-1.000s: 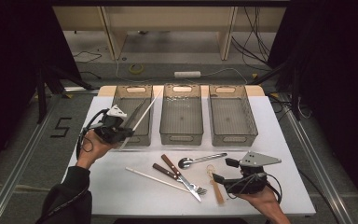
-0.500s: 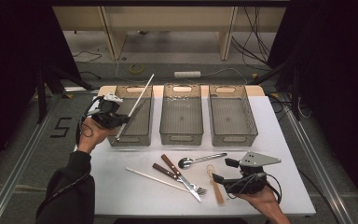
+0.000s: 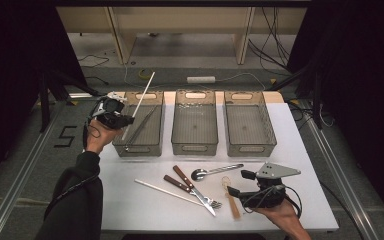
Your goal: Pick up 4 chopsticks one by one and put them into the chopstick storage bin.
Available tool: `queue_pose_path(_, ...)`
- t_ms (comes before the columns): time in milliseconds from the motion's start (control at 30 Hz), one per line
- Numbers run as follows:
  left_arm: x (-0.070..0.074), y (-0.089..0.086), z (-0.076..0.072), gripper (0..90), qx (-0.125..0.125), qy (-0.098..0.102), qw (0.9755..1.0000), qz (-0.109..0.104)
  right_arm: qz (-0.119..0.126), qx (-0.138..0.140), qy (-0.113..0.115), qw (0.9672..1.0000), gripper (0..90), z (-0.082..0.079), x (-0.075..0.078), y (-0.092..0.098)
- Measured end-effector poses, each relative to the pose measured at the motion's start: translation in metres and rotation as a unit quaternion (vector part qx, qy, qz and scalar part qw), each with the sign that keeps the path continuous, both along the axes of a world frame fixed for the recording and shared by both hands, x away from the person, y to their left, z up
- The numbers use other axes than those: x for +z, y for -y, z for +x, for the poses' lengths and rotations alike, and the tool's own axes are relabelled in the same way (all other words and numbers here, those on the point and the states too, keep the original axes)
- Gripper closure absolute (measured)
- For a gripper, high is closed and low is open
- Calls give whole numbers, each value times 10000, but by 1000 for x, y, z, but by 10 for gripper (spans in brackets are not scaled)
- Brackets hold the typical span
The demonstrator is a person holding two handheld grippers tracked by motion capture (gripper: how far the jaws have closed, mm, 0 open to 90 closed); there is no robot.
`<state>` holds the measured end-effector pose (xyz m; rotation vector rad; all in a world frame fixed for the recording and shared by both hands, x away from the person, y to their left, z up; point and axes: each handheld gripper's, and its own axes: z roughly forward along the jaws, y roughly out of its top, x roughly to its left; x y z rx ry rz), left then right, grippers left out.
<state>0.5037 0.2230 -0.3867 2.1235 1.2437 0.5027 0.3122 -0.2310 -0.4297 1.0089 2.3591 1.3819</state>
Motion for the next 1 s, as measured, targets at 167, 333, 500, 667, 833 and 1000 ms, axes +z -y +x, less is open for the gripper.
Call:
queue_pose_path(167, -10, 1, 1, 838, 56, -65, 10000, 38, 6, 0, -9, 10000, 250, 0, 0, 0)
queue_pose_path(333, -21, 1, 2, 838, 119, -104, 9998, 76, -13, 18, -13, 10000, 250, 0, 0, 0)
queue_pose_path(500, -28, 2, 3, 837, 111, -199, 9996, 160, -16, 24, -16, 10000, 250, 0, -1, -1)
queue_pose_path(667, -33, 3, 4, 833, 126, -310, 9992, 206, -24, 31, -15, 10000, 250, 0, -1, -1)
queue_pose_path(833, -36, 3, 5, 788, 178, -329, 9991, 203, -27, 45, -27, 10000, 251, 0, -1, -1)
queue_pose_path(1000, -27, 3, -1, 602, 148, -236, 9996, -51, -25, 47, -28, 10000, 251, 0, -1, -1)
